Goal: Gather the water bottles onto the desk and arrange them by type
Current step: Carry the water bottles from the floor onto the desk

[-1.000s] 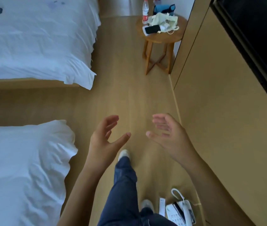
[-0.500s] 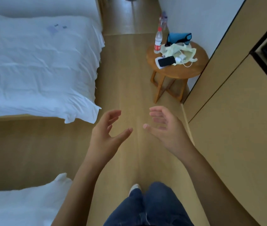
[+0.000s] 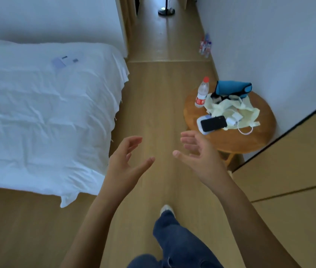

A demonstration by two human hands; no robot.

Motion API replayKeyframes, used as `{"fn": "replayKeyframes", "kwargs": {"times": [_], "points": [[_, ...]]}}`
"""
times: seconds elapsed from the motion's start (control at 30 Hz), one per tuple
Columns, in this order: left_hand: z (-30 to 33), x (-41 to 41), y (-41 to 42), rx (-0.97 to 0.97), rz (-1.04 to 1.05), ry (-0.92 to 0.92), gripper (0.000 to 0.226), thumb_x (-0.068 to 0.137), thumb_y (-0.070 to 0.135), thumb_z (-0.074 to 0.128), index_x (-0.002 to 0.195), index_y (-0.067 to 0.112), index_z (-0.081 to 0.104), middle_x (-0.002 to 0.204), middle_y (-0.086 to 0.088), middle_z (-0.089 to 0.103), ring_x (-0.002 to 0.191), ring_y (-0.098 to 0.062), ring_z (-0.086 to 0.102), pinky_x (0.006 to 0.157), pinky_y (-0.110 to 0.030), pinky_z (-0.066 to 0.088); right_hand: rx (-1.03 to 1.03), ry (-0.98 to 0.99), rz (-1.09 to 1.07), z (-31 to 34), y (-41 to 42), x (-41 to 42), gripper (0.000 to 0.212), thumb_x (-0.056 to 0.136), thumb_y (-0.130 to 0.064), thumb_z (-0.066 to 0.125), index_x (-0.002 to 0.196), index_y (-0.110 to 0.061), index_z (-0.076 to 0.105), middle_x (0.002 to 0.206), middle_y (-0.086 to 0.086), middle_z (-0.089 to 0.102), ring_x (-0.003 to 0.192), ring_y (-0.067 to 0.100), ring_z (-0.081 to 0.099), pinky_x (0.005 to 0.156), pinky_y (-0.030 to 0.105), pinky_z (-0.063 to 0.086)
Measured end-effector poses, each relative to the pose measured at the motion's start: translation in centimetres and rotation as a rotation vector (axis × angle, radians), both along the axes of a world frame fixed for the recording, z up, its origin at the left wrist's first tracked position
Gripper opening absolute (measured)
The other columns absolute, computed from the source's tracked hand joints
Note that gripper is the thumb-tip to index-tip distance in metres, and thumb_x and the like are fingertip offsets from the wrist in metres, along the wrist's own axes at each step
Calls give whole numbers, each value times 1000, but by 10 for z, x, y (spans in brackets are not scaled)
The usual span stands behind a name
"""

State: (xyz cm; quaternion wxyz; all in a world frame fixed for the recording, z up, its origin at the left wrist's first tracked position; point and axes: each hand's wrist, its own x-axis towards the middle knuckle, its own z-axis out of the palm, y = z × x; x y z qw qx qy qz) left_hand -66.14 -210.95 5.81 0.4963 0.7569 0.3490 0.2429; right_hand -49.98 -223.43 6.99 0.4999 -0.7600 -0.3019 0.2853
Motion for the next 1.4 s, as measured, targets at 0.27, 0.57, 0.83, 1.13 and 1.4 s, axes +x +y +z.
{"fn": "replayKeyframes", "kwargs": {"times": [0.27, 0.57, 0.83, 1.13, 1.4], "points": [[16, 149, 137, 29, -11, 0, 47, 78, 28, 81, 115, 39, 54, 118, 27, 58, 115, 16, 50, 96, -13, 38, 34, 0, -34, 14, 133, 147, 43, 83, -23, 78, 116, -35, 54, 114, -18, 59, 108, -2, 56, 94, 25, 47], [-12, 316, 322, 20, -106, 42, 48, 82, 29, 78, 123, 34, 53, 118, 29, 56, 118, 12, 51, 98, -12, 39, 3, -22, -96, -10, 308, 305, 45, 84, -24, 76, 122, -32, 53, 118, -15, 58, 110, 4, 57, 90, 21, 46], [-2, 468, 490, 37, -220, 62, 49, 83, 32, 77, 124, 38, 51, 118, 30, 55, 121, 11, 50, 98, -13, 40, -15, -63, -201, 4, 462, 449, 47, 83, -29, 77, 124, -28, 53, 123, -9, 60, 111, 9, 58, 94, 24, 48], [-15, 640, 641, 22, -262, 81, 49, 82, 33, 77, 122, 40, 49, 118, 31, 54, 119, 11, 51, 99, -15, 43, -40, -21, -246, -17, 605, 614, 45, 83, -29, 77, 120, -34, 52, 118, -17, 58, 111, 3, 57, 92, 20, 46], [-14, 835, 777, 8, -285, 100, 51, 83, 29, 78, 124, 37, 49, 119, 30, 53, 119, 10, 50, 96, -12, 40, -53, -12, -244, -16, 747, 807, 46, 83, -29, 77, 121, -33, 51, 117, -15, 57, 110, 7, 57, 99, 31, 49]]}}
